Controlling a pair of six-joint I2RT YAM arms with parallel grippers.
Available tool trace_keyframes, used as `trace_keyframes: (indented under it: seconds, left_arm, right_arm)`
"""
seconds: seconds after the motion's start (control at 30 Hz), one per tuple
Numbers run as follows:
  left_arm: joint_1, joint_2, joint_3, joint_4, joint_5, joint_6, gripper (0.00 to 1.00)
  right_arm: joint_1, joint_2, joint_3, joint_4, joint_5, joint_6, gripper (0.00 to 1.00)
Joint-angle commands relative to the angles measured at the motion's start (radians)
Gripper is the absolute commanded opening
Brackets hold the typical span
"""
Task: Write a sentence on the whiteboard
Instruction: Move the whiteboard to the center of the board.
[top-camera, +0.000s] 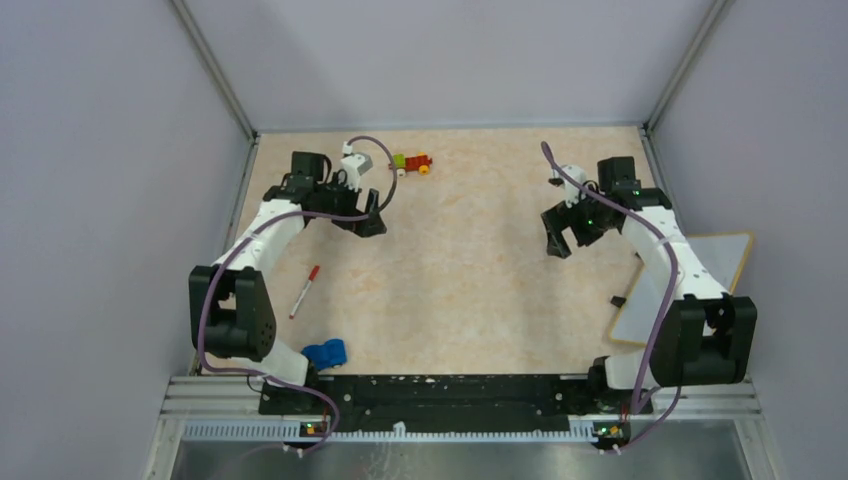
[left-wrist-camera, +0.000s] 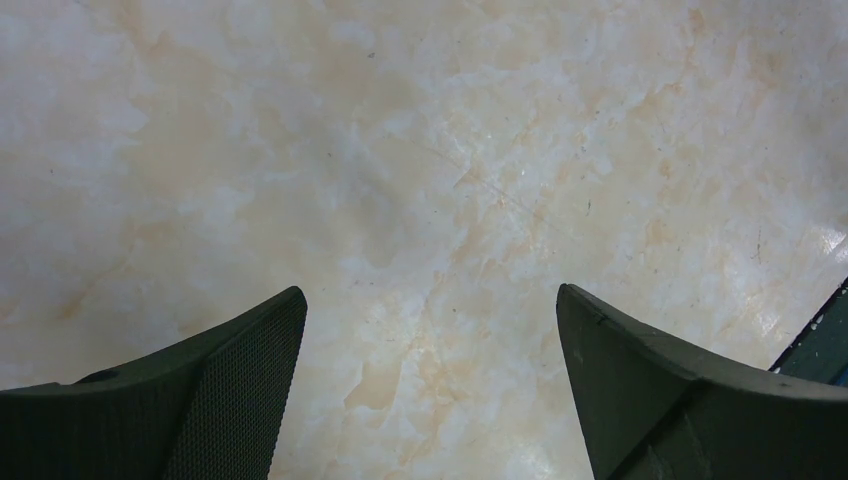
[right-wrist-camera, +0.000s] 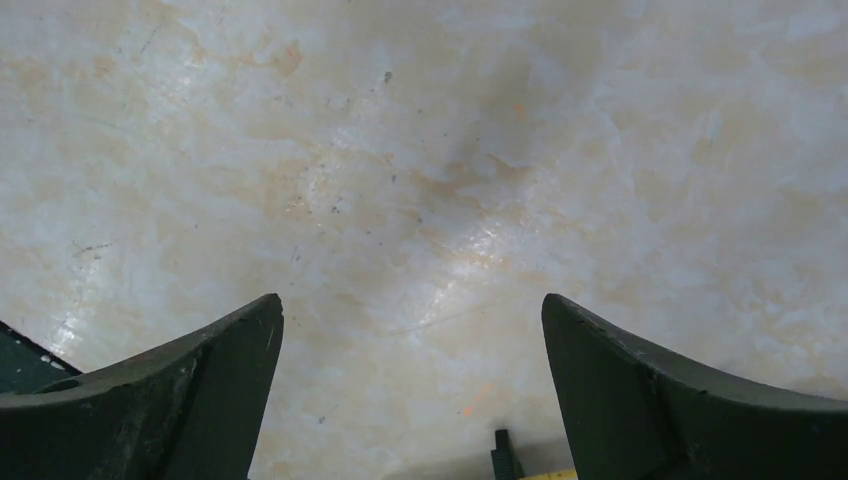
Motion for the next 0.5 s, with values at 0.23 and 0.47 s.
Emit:
trace_keyframes:
  seconds: [0.23, 0.47]
  left_arm:
    - [-0.021, 0.032, 0.003, 0.000, 0.010, 0.037, 0.99]
    - [-0.023, 0.054, 0.020, -0.024, 0.036, 0.047, 0.99]
  right_arm:
    - [-0.117, 0.213, 0.256, -0.140, 0.248, -0.228, 0.91]
    - [-0.204, 0.371, 0.315, -0.113, 0.427, -0.386, 0.76]
